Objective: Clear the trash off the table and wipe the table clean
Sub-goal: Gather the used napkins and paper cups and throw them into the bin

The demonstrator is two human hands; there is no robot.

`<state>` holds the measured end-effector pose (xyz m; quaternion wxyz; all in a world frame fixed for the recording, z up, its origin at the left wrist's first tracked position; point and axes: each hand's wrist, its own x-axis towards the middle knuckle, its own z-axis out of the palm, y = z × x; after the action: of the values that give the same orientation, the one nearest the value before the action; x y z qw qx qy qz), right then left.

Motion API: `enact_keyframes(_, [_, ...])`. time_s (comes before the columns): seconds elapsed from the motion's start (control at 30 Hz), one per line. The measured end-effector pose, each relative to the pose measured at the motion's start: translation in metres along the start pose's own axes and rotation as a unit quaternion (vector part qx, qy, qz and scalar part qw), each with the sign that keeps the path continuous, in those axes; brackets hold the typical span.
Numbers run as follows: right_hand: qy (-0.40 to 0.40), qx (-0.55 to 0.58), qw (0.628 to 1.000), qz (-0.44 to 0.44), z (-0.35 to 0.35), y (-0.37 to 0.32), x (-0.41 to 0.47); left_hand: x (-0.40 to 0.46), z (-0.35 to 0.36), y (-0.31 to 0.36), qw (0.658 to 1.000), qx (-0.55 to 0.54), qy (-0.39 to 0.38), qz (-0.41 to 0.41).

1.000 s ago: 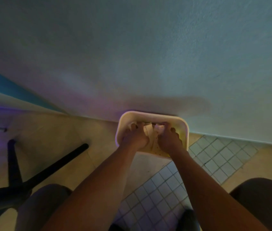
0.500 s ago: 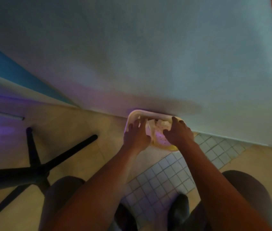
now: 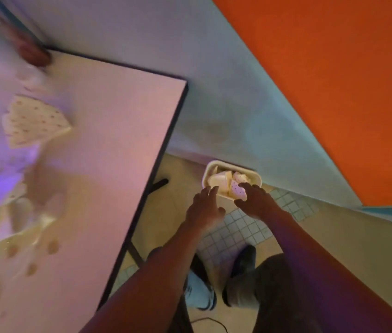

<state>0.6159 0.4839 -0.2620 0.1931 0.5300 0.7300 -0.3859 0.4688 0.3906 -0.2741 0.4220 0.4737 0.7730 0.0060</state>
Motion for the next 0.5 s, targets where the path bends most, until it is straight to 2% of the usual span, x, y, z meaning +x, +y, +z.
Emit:
enact_keyframes(0.1, [0.020,0.029,0.999,-0.019,-0.026,-0.026,-0.046,-0.052,-0.023,0.017,1.000,-0.020,0.003,0.022])
enact_keyframes(0.3, [0.073,0.142,0.985,-0.059,-0.062,-0.082,-0.141,-0.156,-0.080,0.034,0.995,-0.069,0.056,0.053])
enact_keyframes(0.5, [0.081,0.152,0.979,-0.109,-0.077,-0.138,-0.196,-0.234,-0.133,0.020,0.986,-0.106,0.121,0.038])
